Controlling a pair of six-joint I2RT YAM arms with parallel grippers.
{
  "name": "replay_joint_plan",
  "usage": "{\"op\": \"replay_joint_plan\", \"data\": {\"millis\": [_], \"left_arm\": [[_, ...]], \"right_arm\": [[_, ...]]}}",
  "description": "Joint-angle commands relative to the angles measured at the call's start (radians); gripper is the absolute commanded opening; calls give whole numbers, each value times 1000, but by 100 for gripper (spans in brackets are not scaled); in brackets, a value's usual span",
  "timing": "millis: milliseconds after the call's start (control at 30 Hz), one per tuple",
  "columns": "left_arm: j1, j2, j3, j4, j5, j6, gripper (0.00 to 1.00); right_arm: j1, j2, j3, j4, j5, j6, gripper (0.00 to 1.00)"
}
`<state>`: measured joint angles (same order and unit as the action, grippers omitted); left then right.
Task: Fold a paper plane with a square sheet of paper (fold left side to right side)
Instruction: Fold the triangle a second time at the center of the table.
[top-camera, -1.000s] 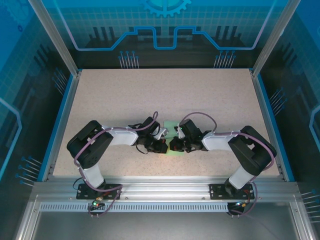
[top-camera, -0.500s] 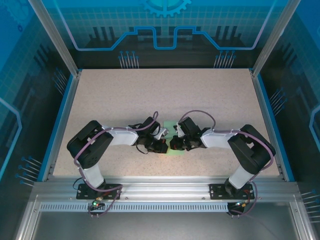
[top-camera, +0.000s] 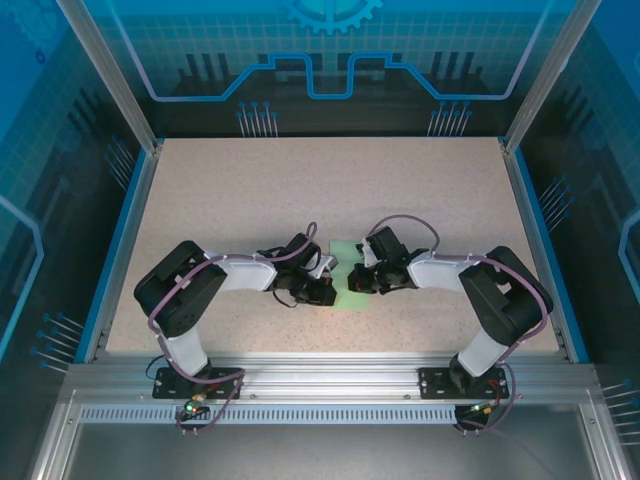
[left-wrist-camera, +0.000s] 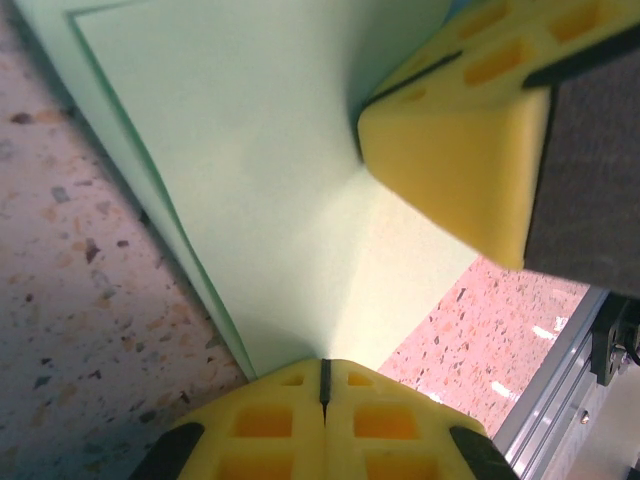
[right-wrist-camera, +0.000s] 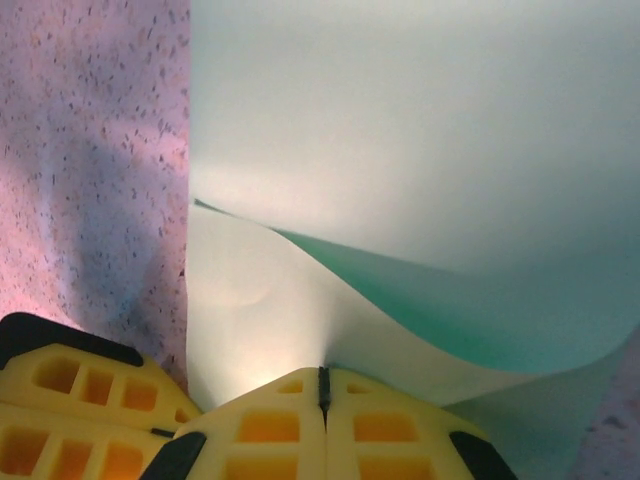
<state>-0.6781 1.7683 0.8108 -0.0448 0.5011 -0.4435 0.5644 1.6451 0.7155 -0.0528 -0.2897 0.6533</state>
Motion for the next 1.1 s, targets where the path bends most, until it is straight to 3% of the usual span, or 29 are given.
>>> {"op": "replay_joint_plan", "data": {"millis": [0,1067], "left_arm": [[-6,33,-10,-89,-39,20,5],[-8,23,-13,-91,-43,21,5]], "right_arm": [[-49,27,22,-39,67,-34,0],[-241,57,62,-79,-1,-129,0]]}}
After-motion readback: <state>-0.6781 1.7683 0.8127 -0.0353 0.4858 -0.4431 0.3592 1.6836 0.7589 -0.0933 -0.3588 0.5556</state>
